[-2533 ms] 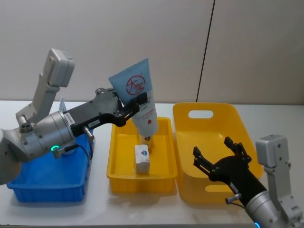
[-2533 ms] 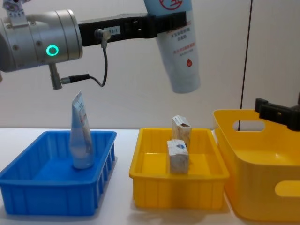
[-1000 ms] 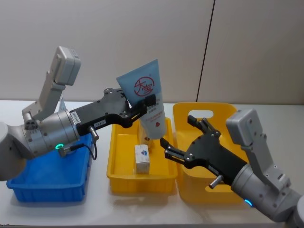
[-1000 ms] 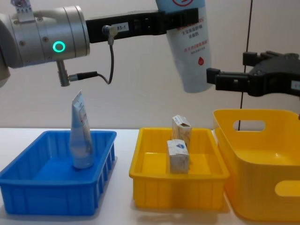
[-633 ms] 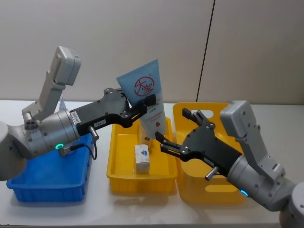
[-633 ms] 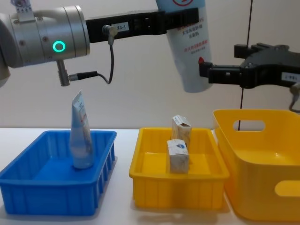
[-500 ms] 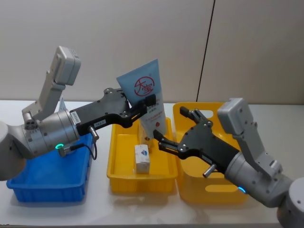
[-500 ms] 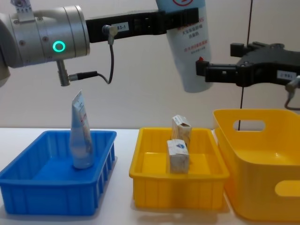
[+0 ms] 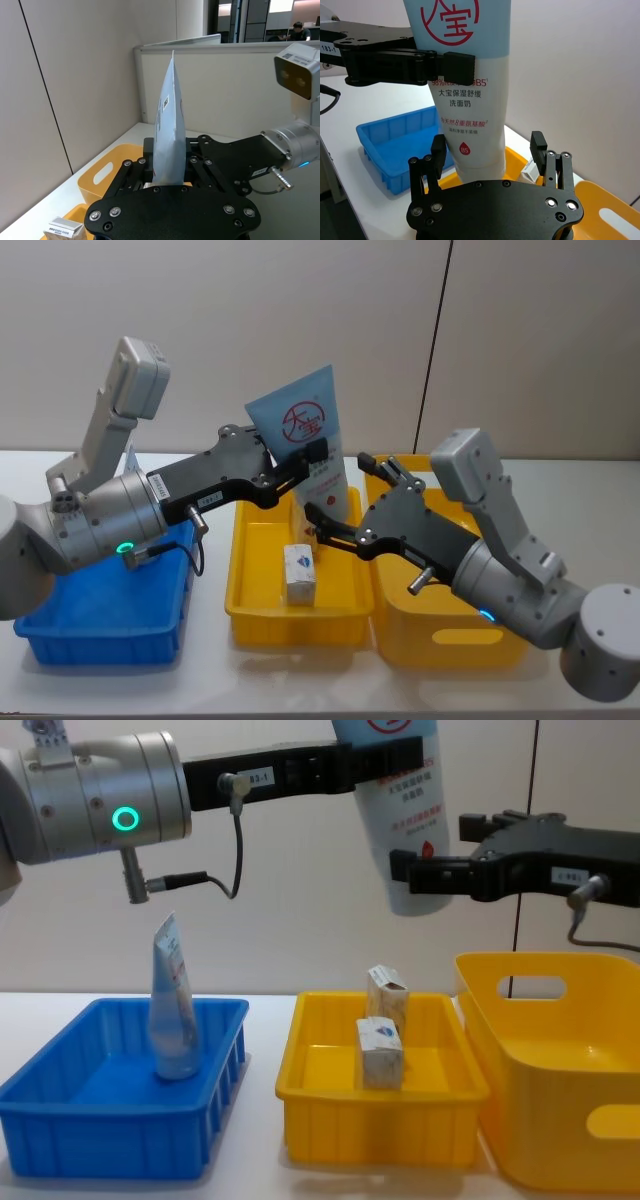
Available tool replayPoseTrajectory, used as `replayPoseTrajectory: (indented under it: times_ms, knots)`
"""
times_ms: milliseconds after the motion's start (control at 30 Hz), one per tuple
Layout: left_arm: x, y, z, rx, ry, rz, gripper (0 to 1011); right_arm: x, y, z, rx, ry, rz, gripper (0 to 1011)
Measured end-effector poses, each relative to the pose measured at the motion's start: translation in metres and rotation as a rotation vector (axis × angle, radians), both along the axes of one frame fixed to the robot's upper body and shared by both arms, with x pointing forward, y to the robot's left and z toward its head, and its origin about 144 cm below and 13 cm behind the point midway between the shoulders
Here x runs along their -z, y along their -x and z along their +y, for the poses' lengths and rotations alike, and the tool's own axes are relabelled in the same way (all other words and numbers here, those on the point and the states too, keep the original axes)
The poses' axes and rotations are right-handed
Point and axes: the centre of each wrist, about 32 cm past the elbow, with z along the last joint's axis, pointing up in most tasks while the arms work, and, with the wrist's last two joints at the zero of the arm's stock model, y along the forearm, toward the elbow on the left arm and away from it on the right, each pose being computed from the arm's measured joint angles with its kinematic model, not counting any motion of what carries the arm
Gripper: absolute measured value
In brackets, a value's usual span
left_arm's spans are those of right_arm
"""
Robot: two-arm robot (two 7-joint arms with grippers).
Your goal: Bimanual collaborative sorting of washing and personal care products
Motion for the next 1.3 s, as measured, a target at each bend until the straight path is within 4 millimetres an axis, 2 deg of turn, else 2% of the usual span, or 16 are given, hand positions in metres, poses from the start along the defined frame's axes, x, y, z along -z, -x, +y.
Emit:
replayPoseTrajectory:
  times_ms: [200, 533, 567, 667, 733, 767, 800, 867, 933, 967, 1033, 1133, 1300]
  knots:
    - [0.0, 0.0, 0.0, 0.0, 0.0, 0.0, 265, 0.0, -0.009, 0.003, -0.029, -0.002, 0.006, 973]
    - [0.0, 0.0, 0.0, 0.0, 0.0, 0.0, 269, -0.001, -0.02, 0.007, -0.092, -0.01, 0.01, 678]
    - [0.0, 0.0, 0.0, 0.0, 0.0, 0.0, 277, -0.001, -0.021, 0.008, -0.096, -0.01, 0.01, 678]
    - [0.0, 0.0, 0.0, 0.001, 0.0, 0.0, 355, -0.002, -0.023, 0.01, -0.116, -0.013, 0.009, 560]
    - [0.0, 0.0, 0.0, 0.001, 0.0, 0.0, 387, -0.002, -0.024, 0.011, -0.124, -0.015, 0.007, 526]
    - [0.0, 0.0, 0.0, 0.001, 0.0, 0.0, 452, -0.002, -0.024, 0.011, -0.127, -0.015, 0.007, 499]
    - [0.0, 0.0, 0.0, 0.001, 0.0, 0.0, 468, -0.003, -0.025, 0.012, -0.132, -0.016, 0.006, 474]
    - [0.0, 0.0, 0.0, 0.001, 0.0, 0.0, 547, -0.003, -0.025, 0.012, -0.136, -0.017, 0.005, 447]
    - [0.0, 0.0, 0.0, 0.001, 0.0, 0.0, 579, -0.003, -0.026, 0.012, -0.14, -0.018, 0.004, 405]
    - [0.0, 0.0, 0.0, 0.001, 0.0, 0.0, 648, -0.003, -0.026, 0.013, -0.141, -0.019, 0.004, 396]
    - [0.0, 0.0, 0.0, 0.001, 0.0, 0.0, 686, -0.003, -0.026, 0.013, -0.142, -0.02, 0.004, 353]
    - [0.0, 0.0, 0.0, 0.001, 0.0, 0.0, 803, -0.004, -0.026, 0.013, -0.141, -0.022, 0.004, 318]
    - [0.0, 0.0, 0.0, 0.001, 0.0, 0.0, 942, -0.003, -0.026, 0.011, -0.122, -0.027, 0.004, 266]
